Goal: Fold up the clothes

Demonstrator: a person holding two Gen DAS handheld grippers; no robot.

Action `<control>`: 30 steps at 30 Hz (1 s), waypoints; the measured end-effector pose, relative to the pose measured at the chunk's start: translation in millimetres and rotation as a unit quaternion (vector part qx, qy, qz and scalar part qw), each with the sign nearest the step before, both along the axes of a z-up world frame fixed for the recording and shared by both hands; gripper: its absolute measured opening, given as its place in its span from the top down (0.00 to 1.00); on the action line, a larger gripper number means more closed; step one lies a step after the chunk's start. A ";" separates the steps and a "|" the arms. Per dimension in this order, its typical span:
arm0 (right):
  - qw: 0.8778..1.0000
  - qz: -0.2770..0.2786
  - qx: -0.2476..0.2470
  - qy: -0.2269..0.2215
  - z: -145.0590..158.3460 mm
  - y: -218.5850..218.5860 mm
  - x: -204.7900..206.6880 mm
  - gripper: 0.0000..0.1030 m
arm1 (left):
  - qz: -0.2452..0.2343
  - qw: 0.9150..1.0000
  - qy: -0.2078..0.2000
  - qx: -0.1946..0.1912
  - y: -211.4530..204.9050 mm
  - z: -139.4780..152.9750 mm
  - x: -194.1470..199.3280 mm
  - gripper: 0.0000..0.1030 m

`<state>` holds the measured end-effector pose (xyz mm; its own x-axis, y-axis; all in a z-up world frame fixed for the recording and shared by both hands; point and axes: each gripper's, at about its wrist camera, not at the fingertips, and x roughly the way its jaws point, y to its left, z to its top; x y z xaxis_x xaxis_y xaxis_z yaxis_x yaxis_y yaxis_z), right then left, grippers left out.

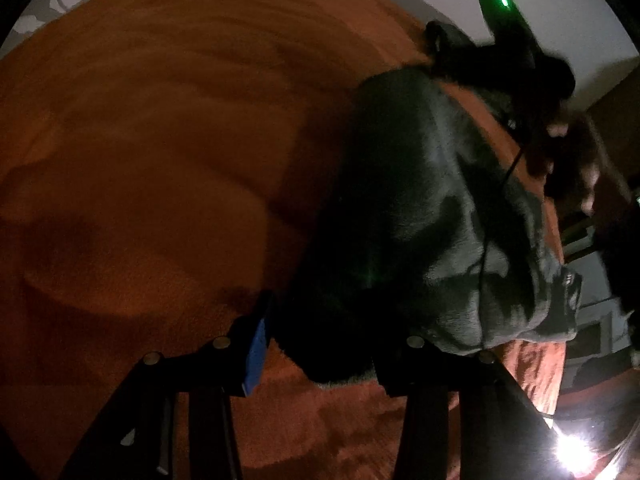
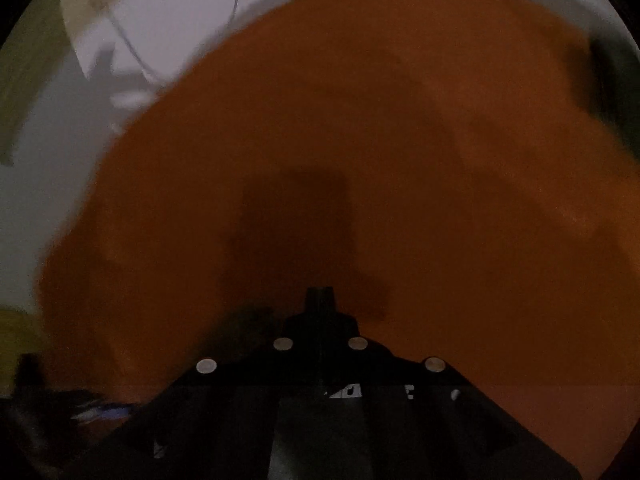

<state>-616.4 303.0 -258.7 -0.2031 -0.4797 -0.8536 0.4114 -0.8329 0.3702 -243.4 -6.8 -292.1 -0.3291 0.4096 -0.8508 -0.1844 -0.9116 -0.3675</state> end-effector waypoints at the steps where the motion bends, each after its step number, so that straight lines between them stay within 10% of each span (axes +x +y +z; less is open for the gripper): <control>1: 1.000 -0.002 -0.014 0.002 9.4 12.2 10.2 0.99 | -0.001 1.000 0.011 -0.007 -1.2 7.1 -0.2 0.55; 8: 0.987 -0.066 -0.137 0.053 49.7 104.1 175.4 0.73 | -0.007 0.999 0.045 0.000 2.8 41.4 -30.1 0.43; 13: 0.989 -0.113 -0.081 0.049 -7.4 138.6 256.2 0.66 | -0.041 0.999 0.007 0.023 37.5 18.8 -44.7 0.43; 15: 0.989 -0.144 0.008 -0.002 -57.4 151.1 265.9 0.68 | -0.042 0.998 -0.024 0.034 51.6 5.7 -57.7 0.43; 17: 0.972 -0.211 -0.090 -0.042 -55.3 185.6 280.2 0.67 | -0.023 0.998 -0.051 0.037 56.2 -4.8 -68.3 0.43; 19: 0.965 -0.249 -0.084 0.017 -19.7 208.9 296.4 0.66 | -0.024 0.998 -0.035 0.045 56.2 7.1 -72.3 0.43; 23: 0.965 -0.233 -0.050 0.112 27.0 221.8 312.5 0.60 | -0.069 0.996 0.047 0.019 83.7 42.5 -71.6 0.43; 30: 0.985 -0.144 -0.019 0.091 -1.8 148.4 234.7 0.59 | -0.144 0.981 0.083 -0.096 202.7 14.4 -121.7 0.43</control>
